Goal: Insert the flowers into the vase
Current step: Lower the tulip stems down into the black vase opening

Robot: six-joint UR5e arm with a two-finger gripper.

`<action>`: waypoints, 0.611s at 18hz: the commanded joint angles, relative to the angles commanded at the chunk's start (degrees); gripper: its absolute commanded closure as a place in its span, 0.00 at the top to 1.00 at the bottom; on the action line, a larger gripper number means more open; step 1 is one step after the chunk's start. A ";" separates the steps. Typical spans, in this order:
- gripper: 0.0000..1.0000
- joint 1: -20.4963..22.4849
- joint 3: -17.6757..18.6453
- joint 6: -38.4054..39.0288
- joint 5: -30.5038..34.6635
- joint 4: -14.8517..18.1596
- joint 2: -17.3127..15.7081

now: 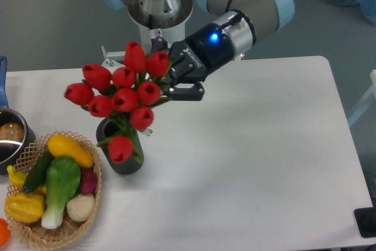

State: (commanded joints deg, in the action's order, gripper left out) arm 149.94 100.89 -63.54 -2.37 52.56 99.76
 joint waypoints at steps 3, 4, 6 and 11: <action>0.04 -0.18 2.63 -2.71 -0.97 -0.09 -0.09; 0.04 -0.18 3.86 -5.07 -1.58 -0.09 -0.09; 0.04 -0.18 5.80 -7.99 -3.25 -0.09 0.00; 0.04 -0.53 8.61 -7.56 -3.69 0.09 -1.49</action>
State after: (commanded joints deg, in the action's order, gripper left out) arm 149.42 109.51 -71.11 -6.06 52.65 98.27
